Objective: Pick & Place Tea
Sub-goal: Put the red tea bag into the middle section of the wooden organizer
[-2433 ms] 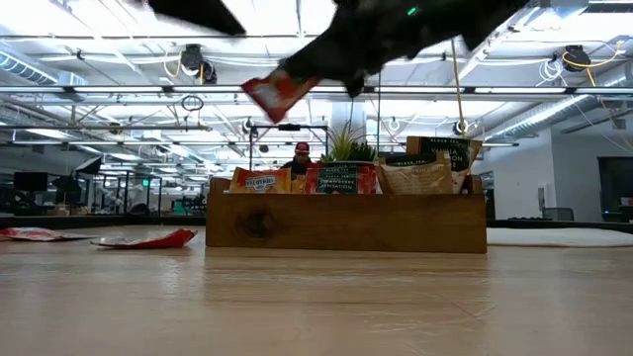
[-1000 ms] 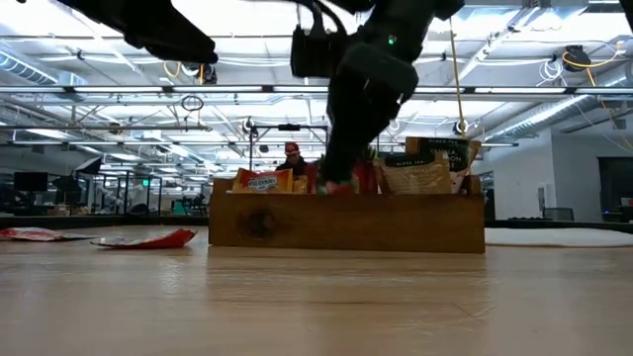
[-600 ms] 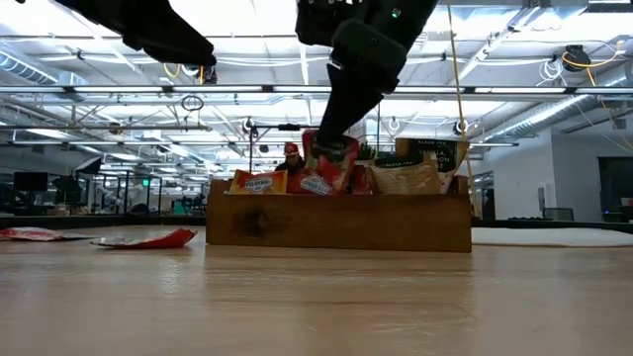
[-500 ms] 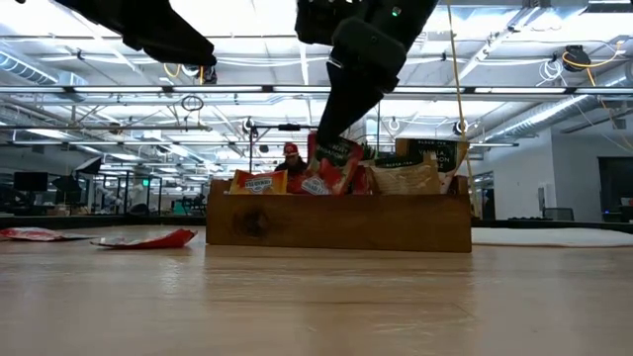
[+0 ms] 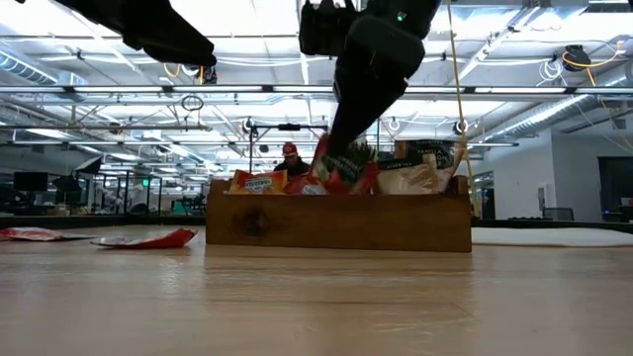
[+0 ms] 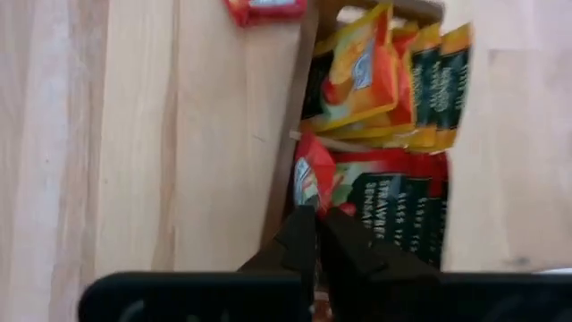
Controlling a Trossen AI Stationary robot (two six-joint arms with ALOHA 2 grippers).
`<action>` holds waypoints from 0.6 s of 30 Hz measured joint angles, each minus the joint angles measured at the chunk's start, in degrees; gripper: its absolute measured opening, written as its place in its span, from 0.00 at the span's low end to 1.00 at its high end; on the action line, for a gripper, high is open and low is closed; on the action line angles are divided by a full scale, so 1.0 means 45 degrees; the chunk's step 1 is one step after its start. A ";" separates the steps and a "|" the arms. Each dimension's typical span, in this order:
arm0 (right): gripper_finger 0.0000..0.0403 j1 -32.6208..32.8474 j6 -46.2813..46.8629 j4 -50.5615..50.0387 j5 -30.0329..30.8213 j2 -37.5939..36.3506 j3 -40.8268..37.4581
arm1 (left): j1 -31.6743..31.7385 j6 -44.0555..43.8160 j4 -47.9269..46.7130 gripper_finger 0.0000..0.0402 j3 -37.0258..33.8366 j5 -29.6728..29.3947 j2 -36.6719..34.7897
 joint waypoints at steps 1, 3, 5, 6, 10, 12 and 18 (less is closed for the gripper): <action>0.01 0.0000 -0.0001 -0.0043 -0.0056 0.0061 0.0000 | 0.0000 -0.0025 0.0009 0.77 0.0000 0.0000 0.0000; 0.00 -0.0005 -0.0224 -0.0096 -0.0047 0.0156 -0.0010 | 0.0000 -0.0032 0.0005 0.77 0.0000 0.0000 0.0000; 0.00 -0.0001 -0.0239 -0.0132 0.0130 0.0162 -0.0007 | 0.0000 -0.0035 0.0005 0.77 0.0000 0.0000 0.0000; 0.00 -0.0001 -0.0225 -0.0302 0.0262 0.0164 0.0056 | 0.0000 -0.0037 0.0008 0.77 0.0000 0.0000 0.0000; 0.00 -0.0015 -0.0024 -0.1810 0.0326 0.0170 0.0755 | 0.0000 -0.0028 0.0031 0.77 0.0000 0.0000 0.0000; 0.00 -0.0015 0.0089 -0.2155 0.0566 0.0170 0.1003 | 0.0000 -0.0030 0.0028 0.77 0.0000 -0.0004 0.0000; 0.00 -0.0015 0.0092 -0.3167 0.0566 0.0170 0.1843 | 0.0000 -0.0025 0.0080 0.77 0.0000 -0.0005 0.0000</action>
